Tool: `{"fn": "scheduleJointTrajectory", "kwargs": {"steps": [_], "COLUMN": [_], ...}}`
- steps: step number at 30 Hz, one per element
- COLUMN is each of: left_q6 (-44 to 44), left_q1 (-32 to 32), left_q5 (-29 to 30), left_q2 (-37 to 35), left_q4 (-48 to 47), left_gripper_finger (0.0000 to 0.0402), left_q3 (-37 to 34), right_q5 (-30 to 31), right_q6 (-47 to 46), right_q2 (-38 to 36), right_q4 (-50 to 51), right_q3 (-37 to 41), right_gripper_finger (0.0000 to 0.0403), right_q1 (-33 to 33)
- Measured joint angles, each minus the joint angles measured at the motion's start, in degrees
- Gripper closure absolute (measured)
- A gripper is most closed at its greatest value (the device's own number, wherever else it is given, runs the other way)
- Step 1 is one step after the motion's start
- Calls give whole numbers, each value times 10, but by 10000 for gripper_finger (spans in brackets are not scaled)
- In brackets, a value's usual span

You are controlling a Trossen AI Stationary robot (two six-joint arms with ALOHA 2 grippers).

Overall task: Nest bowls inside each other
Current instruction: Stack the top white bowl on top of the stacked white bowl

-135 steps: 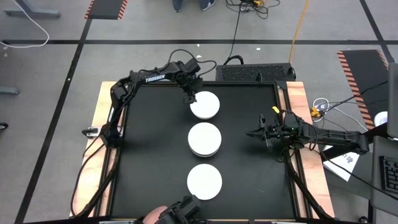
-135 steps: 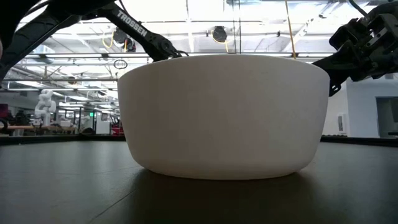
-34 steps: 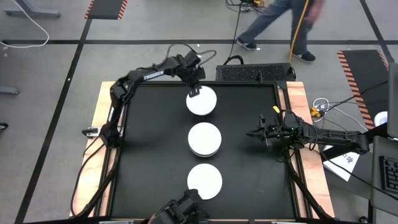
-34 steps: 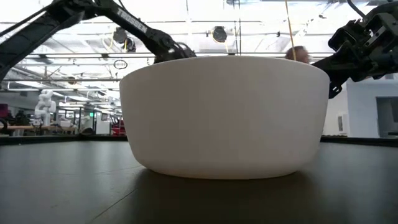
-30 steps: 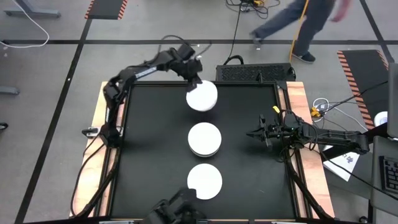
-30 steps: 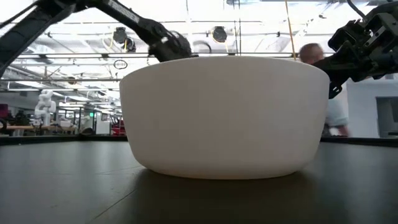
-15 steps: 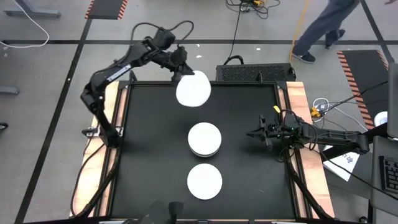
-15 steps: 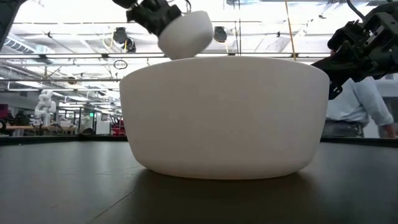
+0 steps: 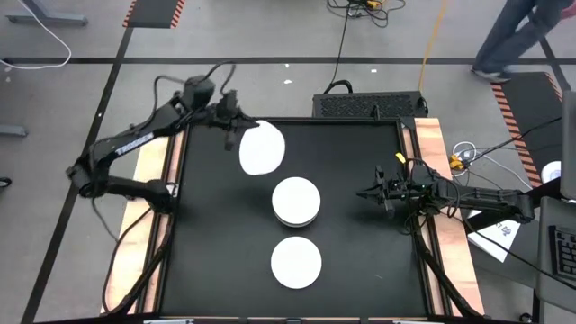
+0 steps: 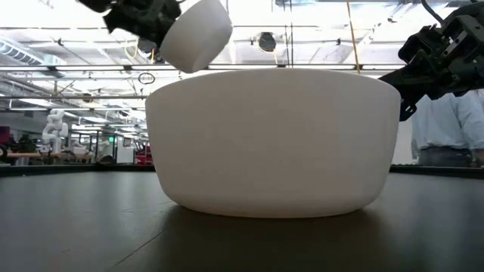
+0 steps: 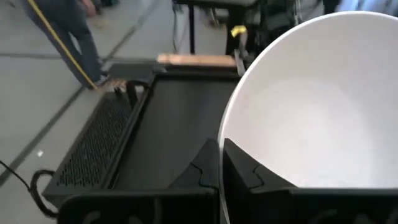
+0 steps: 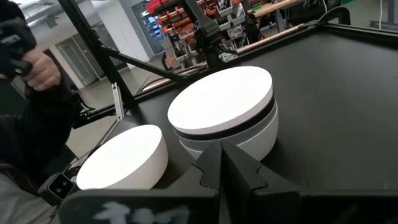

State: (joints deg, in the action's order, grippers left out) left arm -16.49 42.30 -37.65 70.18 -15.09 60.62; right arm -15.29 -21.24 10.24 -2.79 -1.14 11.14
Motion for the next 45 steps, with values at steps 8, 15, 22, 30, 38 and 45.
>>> {"fn": "scheduleJointTrajectory", "kwargs": {"steps": [8,15,22,30,38,45], "left_q6": [80,146,195,184,135,64], "left_q1": [11,-5,-82,-138,-163,-193], "left_q5": [-4,-31,-52,-41,-35,25], "left_q2": [-93,-123,-119,-71,81,195], "left_q4": [151,301,404,363,209,17], "left_gripper_finger": [401,401,401,401,401,401], "left_q3": [-171,-279,-311,-232,-60,89], "right_q5": [1,1,1,3,4,3], "right_q6": [3,9,6,9,10,9], "right_q2": [0,0,0,0,0,0], "right_q4": [-4,-16,-21,-25,-26,-26], "right_q3": [0,0,0,0,0,0], "right_gripper_finger": [403,403,403,403,403,403], "right_q1": [0,0,0,0,0,0]}}
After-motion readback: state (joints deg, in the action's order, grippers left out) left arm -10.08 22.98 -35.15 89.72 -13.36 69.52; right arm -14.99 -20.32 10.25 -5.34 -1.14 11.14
